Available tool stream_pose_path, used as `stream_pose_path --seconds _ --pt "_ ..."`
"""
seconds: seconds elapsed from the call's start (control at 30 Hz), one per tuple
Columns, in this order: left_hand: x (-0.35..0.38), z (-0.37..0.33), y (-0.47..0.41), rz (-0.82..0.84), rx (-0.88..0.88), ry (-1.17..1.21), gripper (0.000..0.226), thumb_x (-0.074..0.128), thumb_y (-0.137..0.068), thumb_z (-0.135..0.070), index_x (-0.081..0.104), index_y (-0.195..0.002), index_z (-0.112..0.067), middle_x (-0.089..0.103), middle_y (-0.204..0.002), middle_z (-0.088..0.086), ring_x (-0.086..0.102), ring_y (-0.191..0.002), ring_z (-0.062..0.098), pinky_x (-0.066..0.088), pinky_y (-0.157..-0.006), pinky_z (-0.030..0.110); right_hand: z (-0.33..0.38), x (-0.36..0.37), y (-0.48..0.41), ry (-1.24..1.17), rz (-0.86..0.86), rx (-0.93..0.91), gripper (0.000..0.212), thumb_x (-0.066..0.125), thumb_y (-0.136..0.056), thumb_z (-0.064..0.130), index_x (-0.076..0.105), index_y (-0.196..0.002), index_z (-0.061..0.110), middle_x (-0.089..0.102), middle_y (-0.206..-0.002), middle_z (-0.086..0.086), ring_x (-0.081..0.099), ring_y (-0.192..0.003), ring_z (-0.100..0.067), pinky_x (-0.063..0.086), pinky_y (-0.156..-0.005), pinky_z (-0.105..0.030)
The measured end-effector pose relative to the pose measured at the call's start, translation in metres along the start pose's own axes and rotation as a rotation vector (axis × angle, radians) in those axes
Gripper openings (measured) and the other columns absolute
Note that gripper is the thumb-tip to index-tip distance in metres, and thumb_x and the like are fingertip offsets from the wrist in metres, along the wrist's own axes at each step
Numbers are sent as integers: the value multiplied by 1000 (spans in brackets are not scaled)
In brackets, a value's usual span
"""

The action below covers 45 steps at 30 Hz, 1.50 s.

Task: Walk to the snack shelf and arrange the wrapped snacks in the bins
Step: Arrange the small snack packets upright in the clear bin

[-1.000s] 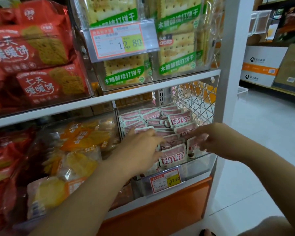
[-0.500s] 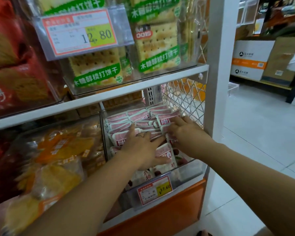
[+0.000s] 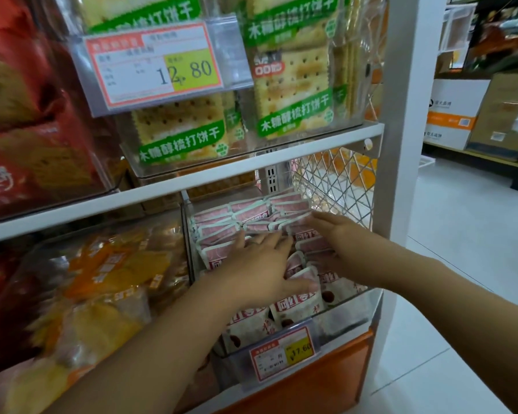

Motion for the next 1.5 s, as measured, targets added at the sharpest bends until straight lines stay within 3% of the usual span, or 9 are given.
stream_pose_path --seconds 0.17,0.3,0.4,0.6,0.83,0.97,1.17,1.33,1.5 --pt "-8 9 -34 63 -45 85 117 43 -69 -83 -9 -150 -16 -15 -158 3 -7 -146 19 -13 -113 50 -1 8 -18 67 73 13 65 46 -96 22 11 -149 8 8 -158 -7 7 -145 -22 4 -115 -28" --pt "-10 10 -41 125 -13 28 110 45 -70 -82 3 -151 -20 -1 -159 -2 6 -146 17 -14 -112 57 -8 16 -26 12 165 21 47 48 -93 19 39 -139 12 44 -141 -10 39 -129 -24 29 -109 -31" --pt "-11 16 -35 117 21 15 105 46 -70 -81 7 -151 -27 7 -159 -7 11 -145 16 -14 -110 58 -11 18 -25 -13 163 1 40 44 -93 12 46 -133 12 50 -134 -10 45 -122 -24 36 -104 -33" --pt "-7 35 -36 79 -82 -66 112 25 -62 -90 1 -151 -26 -5 -159 -4 1 -146 19 -15 -111 58 -5 11 -30 -121 -53 -29 49 40 -96 13 30 -144 12 26 -153 -7 20 -141 -20 13 -114 -27" --pt "-2 55 -44 -33 -97 -82 69 17 -92 -65 37 -143 -23 29 -152 1 25 -138 25 9 -114 50 -6 20 -56 142 166 55 47 19 -101 35 44 -135 14 39 -146 -10 31 -134 -26 17 -115 -43" --pt "-5 67 -50 -132 -125 31 48 27 -99 -46 61 -107 -14 57 -119 6 49 -114 27 33 -102 45 -2 17 -52 237 187 65 43 24 -100 34 50 -125 10 47 -135 -14 40 -124 -33 27 -111 -43" --pt "-13 62 -65 -258 -54 7 26 49 -93 -30 71 -104 -24 68 -111 -3 58 -106 20 42 -96 38 -2 18 -67 136 73 -20 42 30 -101 22 42 -138 6 36 -147 -10 30 -135 -26 25 -111 -35" --pt "-16 66 -74 -282 -52 -44 19 59 -87 -18 63 -69 -24 67 -89 -5 60 -94 20 41 -86 35 -14 28 -76 -60 -20 0 38 37 -98 23 47 -132 10 44 -131 -9 46 -120 -28 39 -100 -37" --pt "-13 65 -77 -338 -46 -141 16 56 -92 -27 70 -96 -22 67 -100 -1 59 -98 22 38 -84 34 -14 28 -68 25 -164 -64 29 39 -97 25 59 -113 11 50 -114 -7 45 -110 -23 34 -89 -27"
Point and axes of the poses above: each hand's wrist, its own y-axis away from the middle knuckle, its own x-axis out of the palm, z = x × y, the point moved 1 cm from there along -y, towards the middle knuckle
